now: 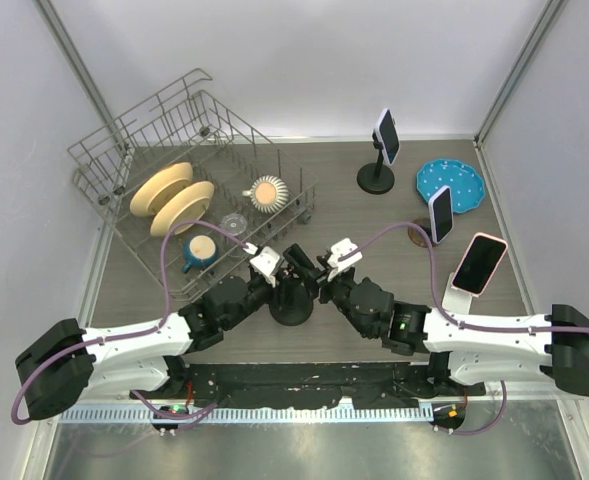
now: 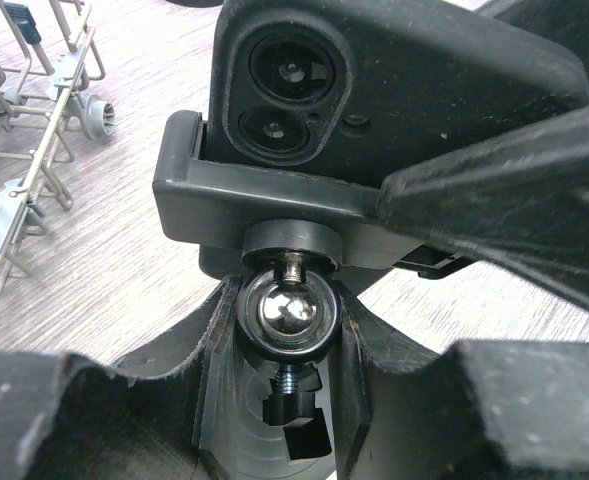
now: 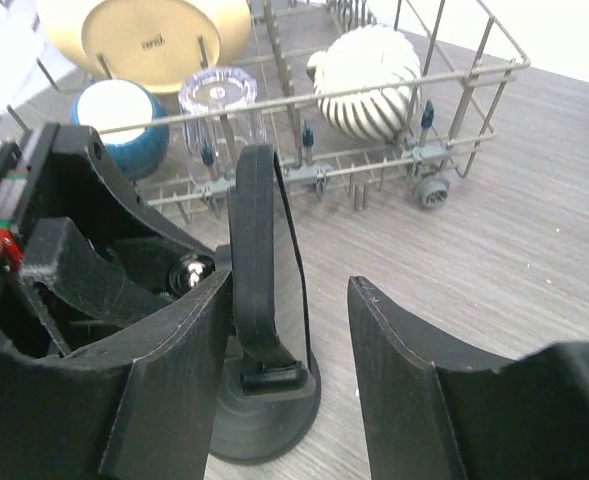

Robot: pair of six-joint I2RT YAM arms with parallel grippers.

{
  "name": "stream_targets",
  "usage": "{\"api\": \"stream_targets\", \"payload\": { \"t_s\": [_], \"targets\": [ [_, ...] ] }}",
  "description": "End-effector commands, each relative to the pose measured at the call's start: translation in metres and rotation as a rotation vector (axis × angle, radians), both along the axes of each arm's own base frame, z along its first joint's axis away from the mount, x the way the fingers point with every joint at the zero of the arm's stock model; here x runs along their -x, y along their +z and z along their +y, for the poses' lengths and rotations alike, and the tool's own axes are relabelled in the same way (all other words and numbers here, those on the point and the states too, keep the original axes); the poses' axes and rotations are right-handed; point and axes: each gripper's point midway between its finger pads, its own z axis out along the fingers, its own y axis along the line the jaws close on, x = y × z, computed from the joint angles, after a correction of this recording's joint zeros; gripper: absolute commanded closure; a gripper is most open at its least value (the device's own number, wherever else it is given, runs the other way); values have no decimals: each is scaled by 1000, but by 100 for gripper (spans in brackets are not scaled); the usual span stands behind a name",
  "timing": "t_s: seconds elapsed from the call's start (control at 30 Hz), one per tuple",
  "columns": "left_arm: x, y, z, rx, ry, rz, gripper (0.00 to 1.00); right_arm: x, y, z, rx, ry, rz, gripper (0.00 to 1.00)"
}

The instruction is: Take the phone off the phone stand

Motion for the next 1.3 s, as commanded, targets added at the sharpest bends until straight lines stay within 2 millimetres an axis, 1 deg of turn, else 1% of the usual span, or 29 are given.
{"api": "stream_targets", "payload": {
  "t_s": [0.0,0.13,0.17,0.3,0.43,0.53,0.63,0.8,0.9,1.03,1.23,1.27],
  "targets": [
    [2,-7,0,37,16,54,100,-3,54,1,-196,-7,-124,45],
    [4,-7,-3,38,-4,55,100,-6,58,10,-184,3,-148,45],
    [4,-7,-3,38,-6,55,100,-8,57,11,-155,5,-161,46],
    [6,-6,-4,42,-18,52,100,-15,53,15,-136,-4,-168,46],
    [7,-6,-4,42,-27,48,100,-25,43,16,-124,-26,-163,51],
    [8,-5,-5,44,-30,48,100,-28,40,17,-130,-28,-165,55],
    [9,-5,-5,44,-34,49,100,-28,40,21,-131,-17,-165,56],
    [9,-4,-6,47,-39,48,100,-27,46,24,-143,-6,-179,58],
    [9,-4,-6,47,-41,48,100,-28,47,25,-134,-2,-185,62],
    [9,-2,-4,57,-32,47,100,-26,42,28,-110,17,-173,70],
    [8,1,-1,65,-20,41,100,-21,29,25,-91,36,-138,70],
    [9,0,-2,65,-22,43,100,-21,29,24,-89,36,-136,70]
  ]
}}
